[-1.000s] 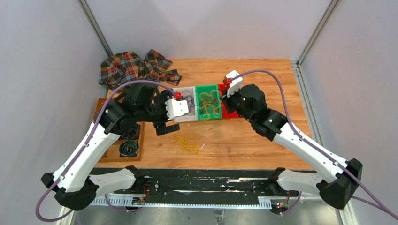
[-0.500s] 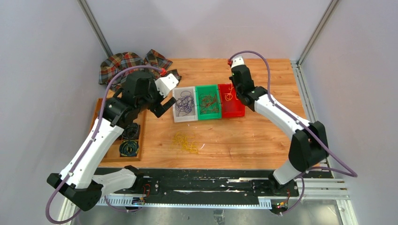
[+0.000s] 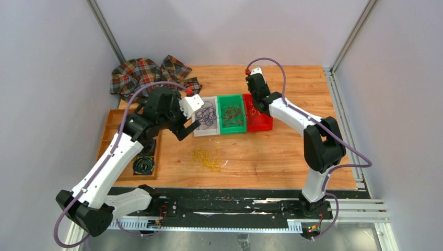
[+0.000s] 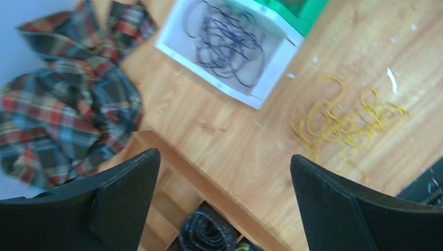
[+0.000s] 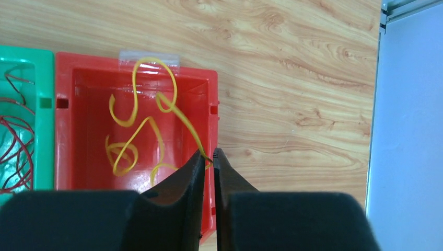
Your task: Untangle the cables
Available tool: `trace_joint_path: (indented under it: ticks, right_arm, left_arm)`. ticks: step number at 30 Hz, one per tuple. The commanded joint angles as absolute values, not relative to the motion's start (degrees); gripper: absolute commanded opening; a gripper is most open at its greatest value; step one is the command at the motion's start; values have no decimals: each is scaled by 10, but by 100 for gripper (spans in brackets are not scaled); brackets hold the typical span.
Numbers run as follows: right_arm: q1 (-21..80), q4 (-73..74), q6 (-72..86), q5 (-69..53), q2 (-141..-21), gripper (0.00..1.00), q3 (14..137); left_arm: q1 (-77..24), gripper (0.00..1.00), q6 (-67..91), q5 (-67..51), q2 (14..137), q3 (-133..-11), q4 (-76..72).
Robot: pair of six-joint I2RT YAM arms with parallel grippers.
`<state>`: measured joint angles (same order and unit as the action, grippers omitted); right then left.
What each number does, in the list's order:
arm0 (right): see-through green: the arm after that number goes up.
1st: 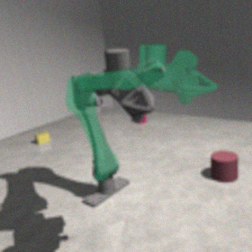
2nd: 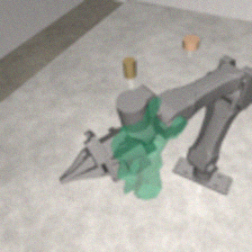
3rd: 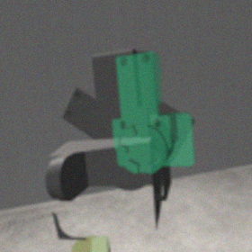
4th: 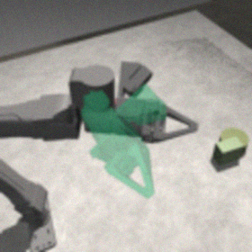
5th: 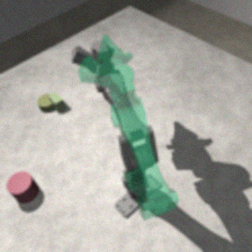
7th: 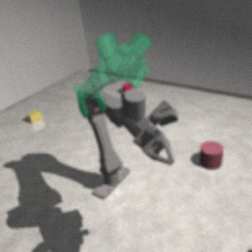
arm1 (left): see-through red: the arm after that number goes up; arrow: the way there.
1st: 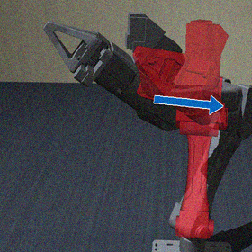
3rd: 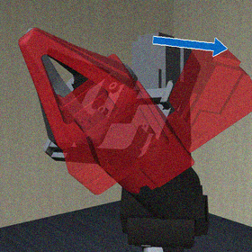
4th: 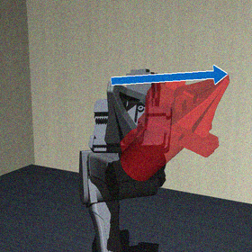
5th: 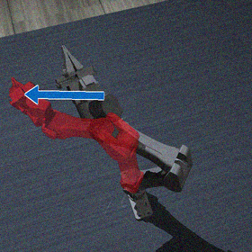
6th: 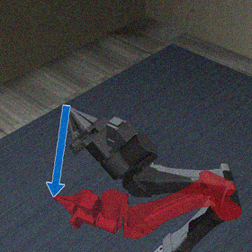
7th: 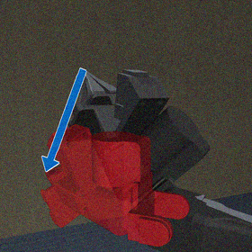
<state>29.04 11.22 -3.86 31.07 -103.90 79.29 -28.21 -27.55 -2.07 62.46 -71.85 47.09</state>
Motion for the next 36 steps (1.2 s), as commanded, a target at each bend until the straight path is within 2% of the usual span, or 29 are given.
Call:
trace_joint_path:
  ticks: [1, 4, 8, 13, 18, 20, 23, 26, 28, 31, 33, 36]
  right_arm:
    - [307, 135, 9, 317, -1024, 18, 812]
    - [310, 124, 24, 245, -978, 34, 784]
    - [319, 124, 37, 215, -932, 45, 751]
    - [346, 125, 60, 223, -889, 60, 712]
    - [385, 108, 82, 239, -853, 60, 671]
    - [423, 96, 69, 287, -840, 61, 659]
    - [503, 71, 22, 387, -830, 75, 669]
    - [534, 107, 51, 416, -810, 77, 701]
    - [523, 95, 90, 383, -771, 78, 673]
    - [482, 2, 97, 209, -704, 78, 576]
    - [482, -28, 96, 168, -694, 78, 550]
    - [502, 45, 96, 164, -730, 79, 582]
  left_arm:
    - [-278, 100, -318, -105, 617, -664, 466]
    - [-278, 99, -376, -132, 616, -619, 476]
    - [-279, 98, -443, -174, 615, -581, 502]
    - [-280, 98, -465, -198, 643, -591, 527]
    - [-281, 98, -466, -202, 664, -596, 526]
    - [-281, 98, -461, -180, 680, -606, 528]
    - [-281, 98, -462, -158, 689, -627, 533]
    - [-280, 98, -453, -154, 669, -645, 529]
    - [-280, 98, -434, -138, 650, -648, 517]
    - [-279, 98, -415, -83, 616, -644, 487]
    - [-279, 98, -386, -24, 585, -640, 442]
    - [-273, 98, -375, 14, 568, -646, 425]
